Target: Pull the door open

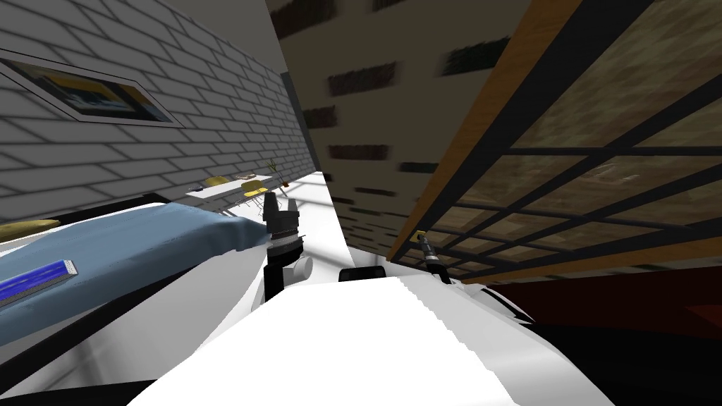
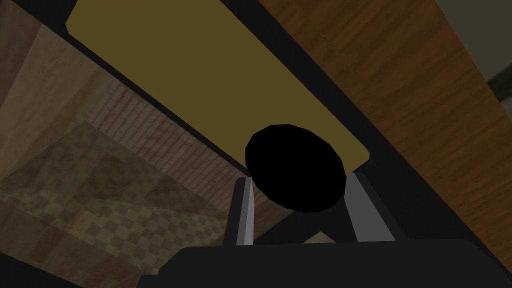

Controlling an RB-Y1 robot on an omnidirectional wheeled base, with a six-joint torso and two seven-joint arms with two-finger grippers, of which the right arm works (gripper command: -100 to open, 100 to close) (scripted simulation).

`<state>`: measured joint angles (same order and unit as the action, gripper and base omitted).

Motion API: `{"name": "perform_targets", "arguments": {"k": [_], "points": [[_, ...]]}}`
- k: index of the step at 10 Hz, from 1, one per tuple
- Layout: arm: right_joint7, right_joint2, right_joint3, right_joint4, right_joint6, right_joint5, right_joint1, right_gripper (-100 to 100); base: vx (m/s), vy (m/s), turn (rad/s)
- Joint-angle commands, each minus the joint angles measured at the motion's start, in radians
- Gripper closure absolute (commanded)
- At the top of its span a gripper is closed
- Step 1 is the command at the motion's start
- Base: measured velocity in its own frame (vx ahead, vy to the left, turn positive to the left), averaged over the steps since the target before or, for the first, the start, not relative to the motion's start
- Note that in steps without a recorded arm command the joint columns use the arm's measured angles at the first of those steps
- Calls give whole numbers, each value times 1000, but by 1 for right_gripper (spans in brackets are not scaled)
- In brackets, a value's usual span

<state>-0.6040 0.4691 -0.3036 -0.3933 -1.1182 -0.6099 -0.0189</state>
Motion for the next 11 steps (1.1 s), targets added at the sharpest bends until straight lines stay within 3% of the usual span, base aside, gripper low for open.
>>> {"name": "perform_targets", "arguments": {"k": [1, 11], "points": [[23, -7, -4, 33, -14, 2, -11, 100, -10, 2, 3], [267, -3, -19, 19, -6, -39, -8, 100, -32, -10, 37]]}}
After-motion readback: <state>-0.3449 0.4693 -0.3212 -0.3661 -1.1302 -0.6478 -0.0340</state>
